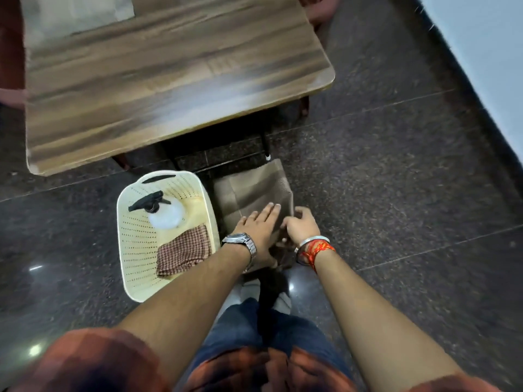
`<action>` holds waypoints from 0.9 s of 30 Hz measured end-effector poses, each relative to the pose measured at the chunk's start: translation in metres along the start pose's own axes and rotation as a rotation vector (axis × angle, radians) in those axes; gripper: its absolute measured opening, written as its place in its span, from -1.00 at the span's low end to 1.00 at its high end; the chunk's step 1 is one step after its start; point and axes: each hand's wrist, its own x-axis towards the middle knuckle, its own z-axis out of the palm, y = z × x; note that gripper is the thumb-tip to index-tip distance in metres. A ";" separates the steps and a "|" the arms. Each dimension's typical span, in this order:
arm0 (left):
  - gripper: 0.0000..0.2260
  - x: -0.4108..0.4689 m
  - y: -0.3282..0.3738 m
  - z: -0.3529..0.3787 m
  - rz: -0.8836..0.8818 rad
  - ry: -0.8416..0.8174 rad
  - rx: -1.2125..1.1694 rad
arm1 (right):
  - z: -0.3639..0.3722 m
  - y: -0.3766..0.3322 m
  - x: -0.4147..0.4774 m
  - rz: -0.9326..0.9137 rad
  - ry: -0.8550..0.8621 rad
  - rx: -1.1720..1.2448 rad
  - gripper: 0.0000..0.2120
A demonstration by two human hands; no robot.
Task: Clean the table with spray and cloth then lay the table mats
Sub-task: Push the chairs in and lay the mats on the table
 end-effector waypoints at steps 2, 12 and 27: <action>-0.09 -0.003 0.021 -0.025 0.030 0.065 -0.078 | -0.021 -0.041 -0.013 -0.061 -0.025 0.056 -0.50; -0.92 -0.033 0.121 -0.233 -0.040 0.619 -0.201 | -0.135 -0.219 -0.041 -0.664 -0.054 -0.050 -0.42; -0.63 0.012 0.181 -0.358 -0.361 1.163 -0.781 | -0.232 -0.299 0.019 -1.284 -0.437 -0.449 0.19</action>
